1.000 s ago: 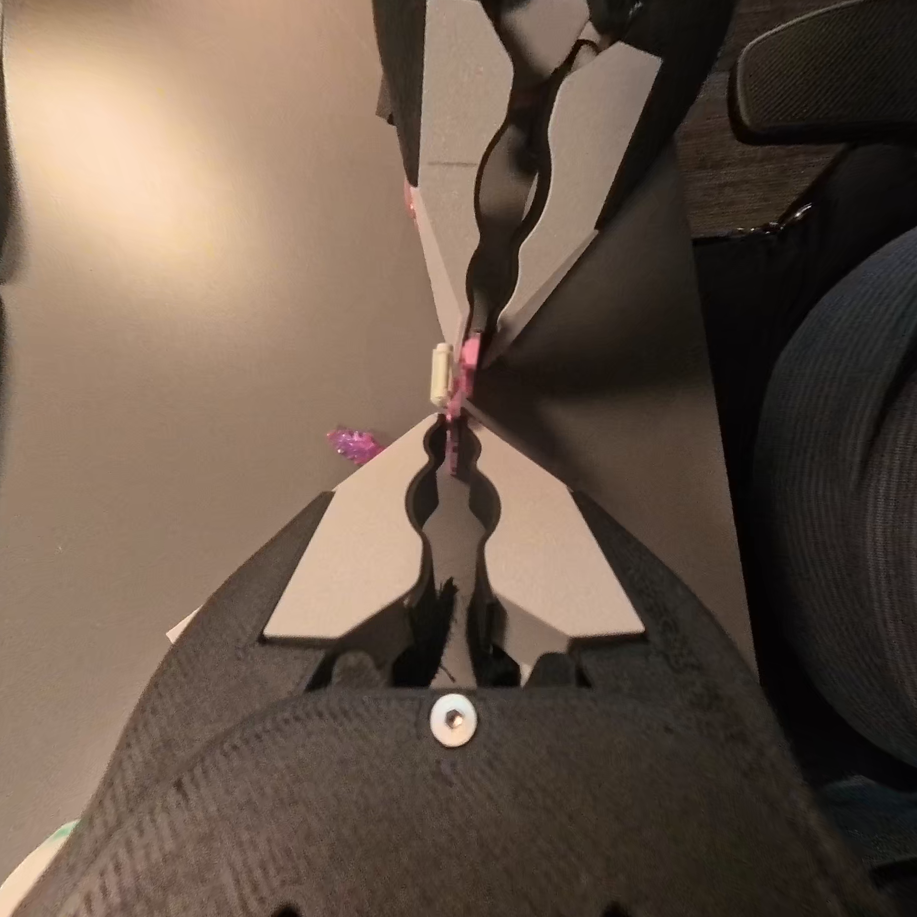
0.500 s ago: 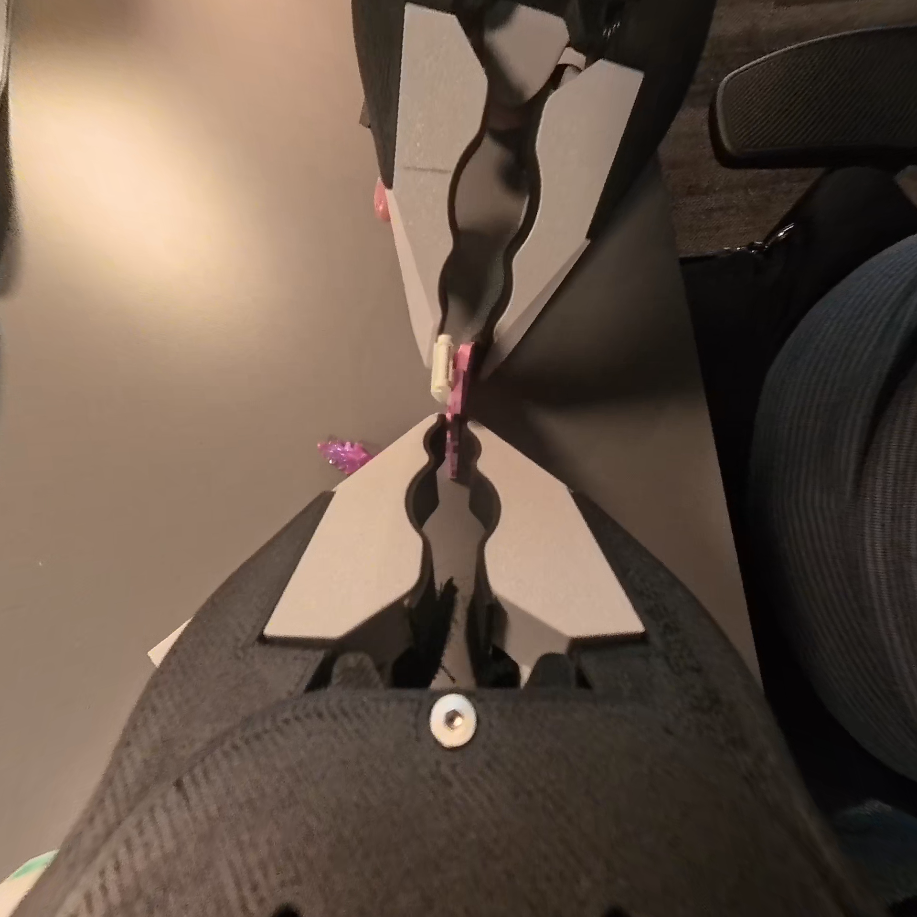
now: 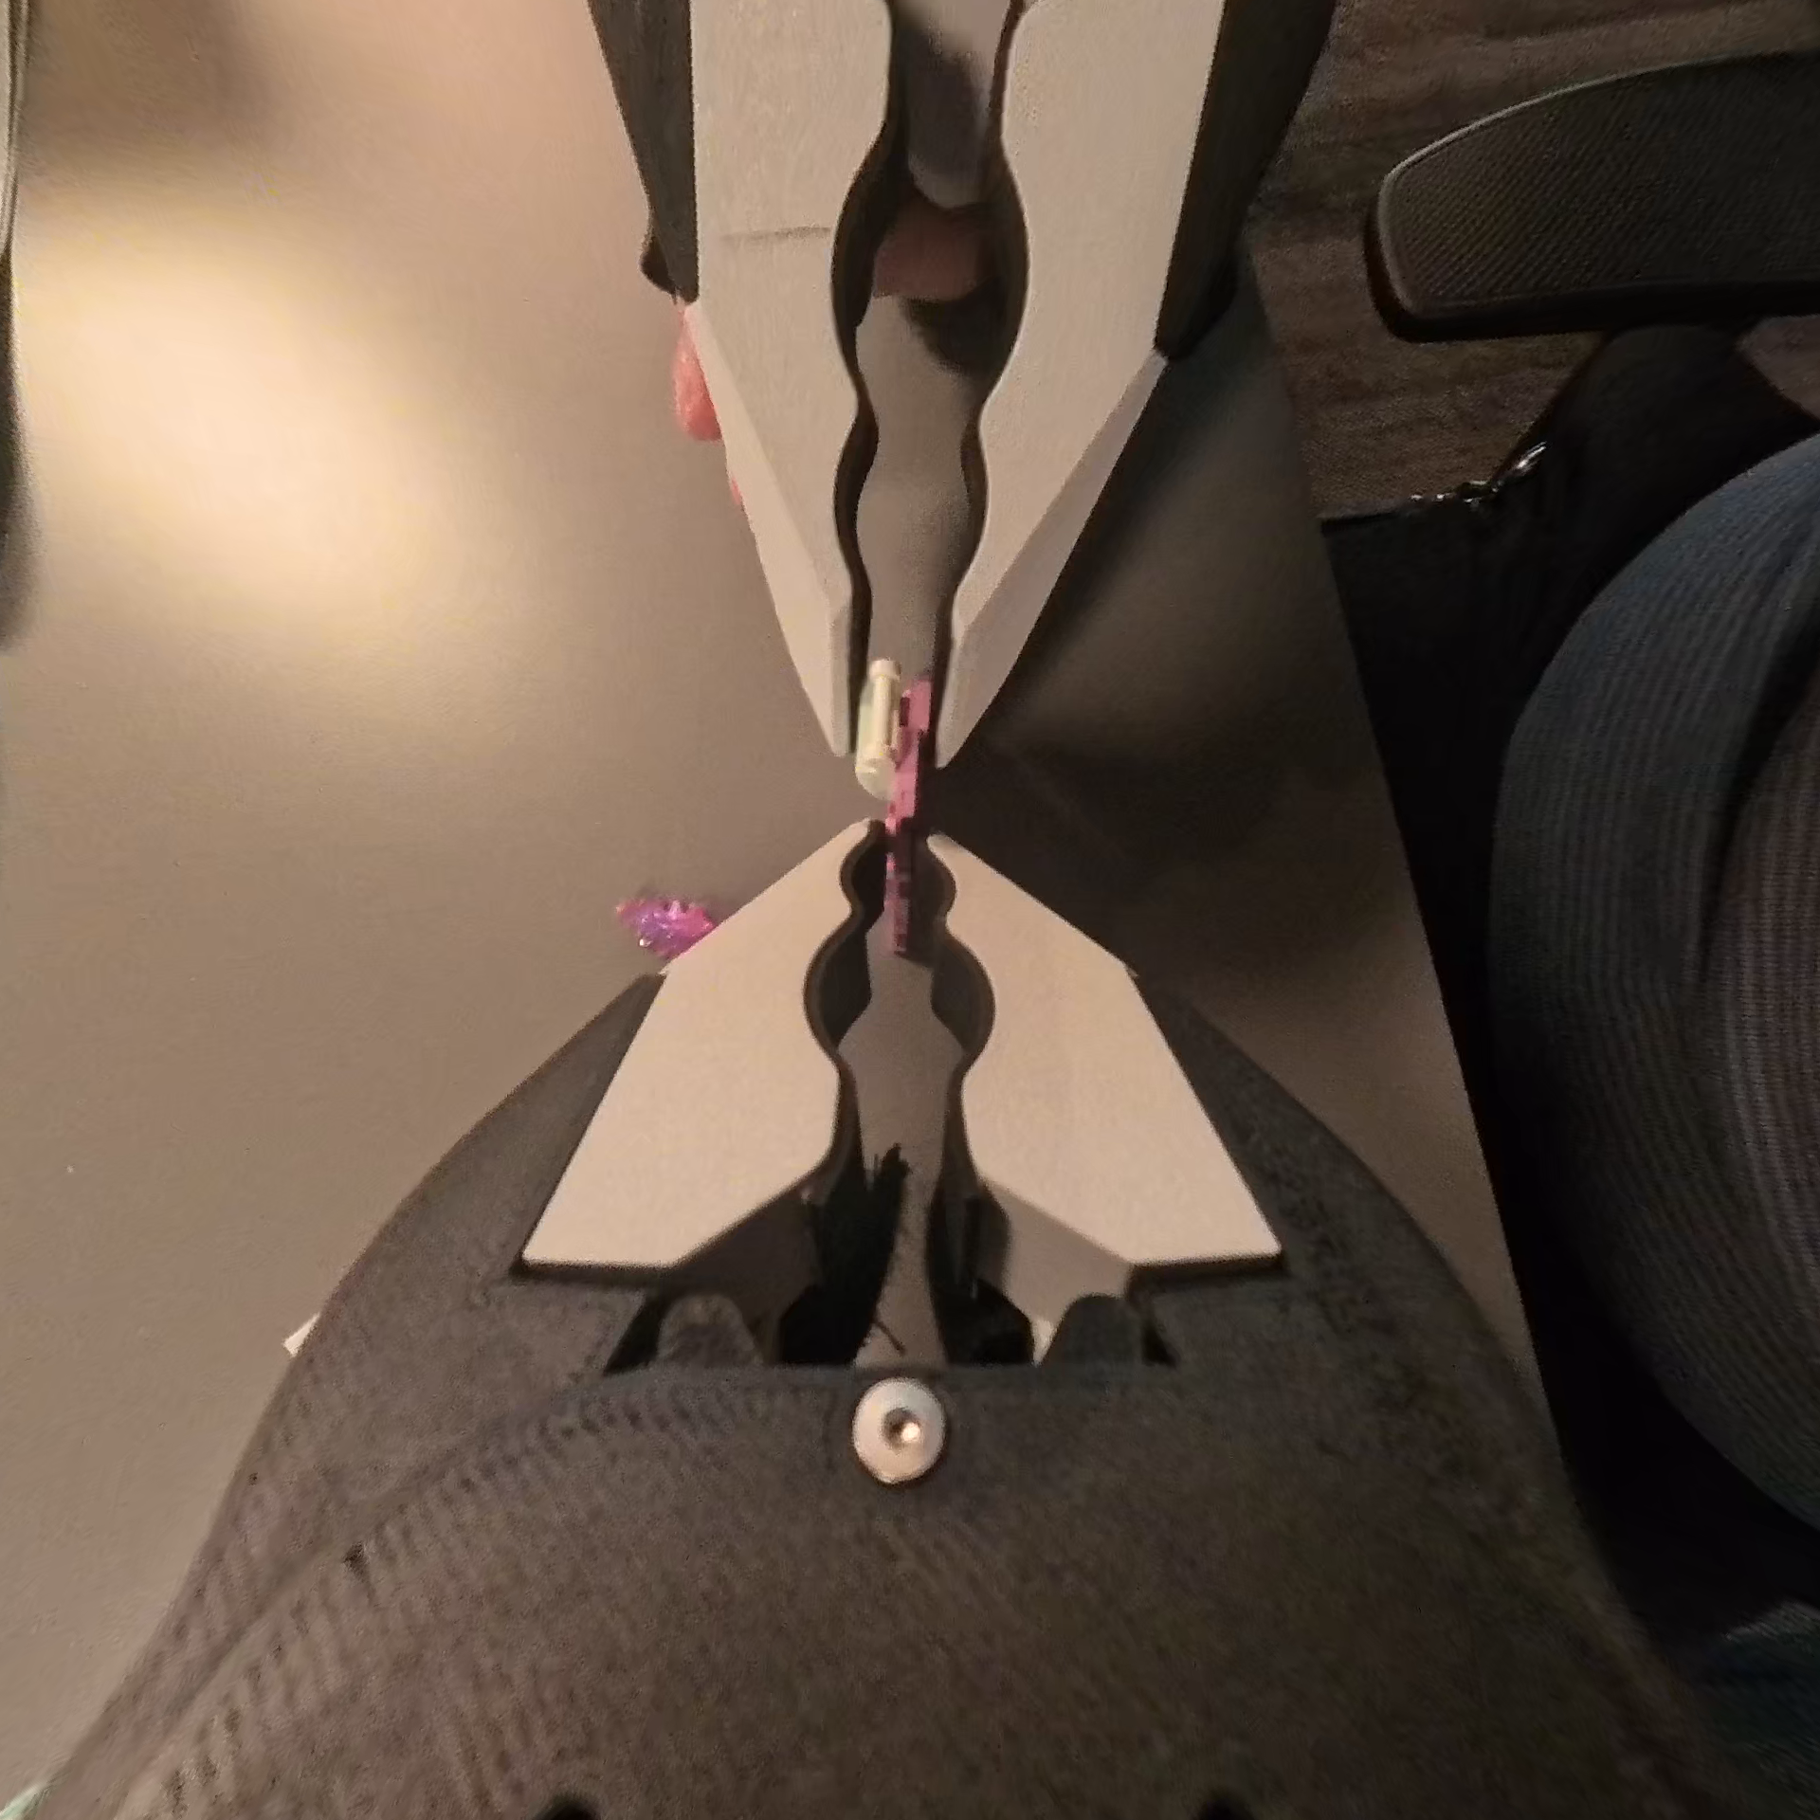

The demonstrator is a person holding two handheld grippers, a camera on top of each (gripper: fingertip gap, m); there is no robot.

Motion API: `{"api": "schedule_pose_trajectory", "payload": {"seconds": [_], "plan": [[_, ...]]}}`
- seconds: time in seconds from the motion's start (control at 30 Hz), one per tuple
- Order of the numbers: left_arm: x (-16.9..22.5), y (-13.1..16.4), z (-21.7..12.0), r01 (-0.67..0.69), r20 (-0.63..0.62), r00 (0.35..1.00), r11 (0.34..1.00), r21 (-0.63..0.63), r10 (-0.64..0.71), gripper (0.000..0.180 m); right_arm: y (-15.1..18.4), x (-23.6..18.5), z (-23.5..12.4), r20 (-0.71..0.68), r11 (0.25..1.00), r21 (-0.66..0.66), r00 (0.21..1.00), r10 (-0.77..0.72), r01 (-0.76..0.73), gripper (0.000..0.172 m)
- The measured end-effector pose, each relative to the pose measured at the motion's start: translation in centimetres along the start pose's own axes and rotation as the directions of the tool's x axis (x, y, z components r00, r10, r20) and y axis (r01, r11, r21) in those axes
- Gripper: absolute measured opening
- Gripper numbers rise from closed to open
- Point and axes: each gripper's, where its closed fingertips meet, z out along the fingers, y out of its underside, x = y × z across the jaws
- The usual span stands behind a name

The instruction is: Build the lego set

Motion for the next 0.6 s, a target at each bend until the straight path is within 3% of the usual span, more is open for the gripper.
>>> {"api": "schedule_pose_trajectory", "payload": {"seconds": [0.3,0.47,0.6], "plan": [[0.3,-2.0,-0.7,-0.210,0.132,0.972,0.968,0.140,0.192,0.003,-1.9,-0.9,-1.0,-0.046,0.991,0.007,0.990,-0.135,0.135,0.008],[-0.2,-3.3,-1.8,-0.312,0.262,0.927,0.940,0.135,0.270,0.003,-3.2,-0.7,-1.8,-0.085,0.981,-0.013,0.978,-0.192,0.191,0.008],[-0.4,-4.5,-3.0,-0.330,0.325,0.909,0.926,0.182,0.260,0.003,-4.7,-0.5,-2.5,-0.142,0.965,-0.002,0.955,-0.261,0.263,0.008]]}}
